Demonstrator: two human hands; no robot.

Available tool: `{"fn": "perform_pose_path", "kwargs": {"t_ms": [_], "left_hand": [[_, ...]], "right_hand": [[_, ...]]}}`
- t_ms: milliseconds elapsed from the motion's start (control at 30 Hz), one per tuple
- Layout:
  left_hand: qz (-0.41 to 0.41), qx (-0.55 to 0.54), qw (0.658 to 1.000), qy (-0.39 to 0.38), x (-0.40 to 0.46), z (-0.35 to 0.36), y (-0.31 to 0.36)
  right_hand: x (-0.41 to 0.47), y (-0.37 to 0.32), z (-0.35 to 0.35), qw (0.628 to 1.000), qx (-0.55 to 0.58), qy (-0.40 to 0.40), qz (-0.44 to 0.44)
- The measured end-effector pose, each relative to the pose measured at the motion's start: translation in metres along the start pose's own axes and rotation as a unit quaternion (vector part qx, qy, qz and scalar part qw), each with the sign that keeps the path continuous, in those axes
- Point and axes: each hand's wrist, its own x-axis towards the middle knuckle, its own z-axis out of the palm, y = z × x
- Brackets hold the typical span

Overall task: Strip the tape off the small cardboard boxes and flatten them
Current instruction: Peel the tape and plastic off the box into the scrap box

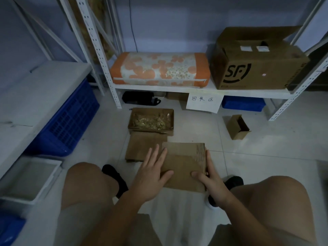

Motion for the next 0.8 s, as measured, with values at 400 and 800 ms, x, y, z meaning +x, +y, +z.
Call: {"fn": "perform_pose_path", "kwargs": {"t_ms": [400,800], "left_hand": [[-0.013,-0.283,0.956,-0.077,-0.024,0.012,-0.007],[-0.102,-0.43,0.897,0.017,-0.024,0.009,0.011]], "right_hand": [[-0.022,0.002,0.019,0.981,0.083,-0.016,0.172],[-0.015,-0.004,0.017,0.995,0.045,0.088,0.025]]}}
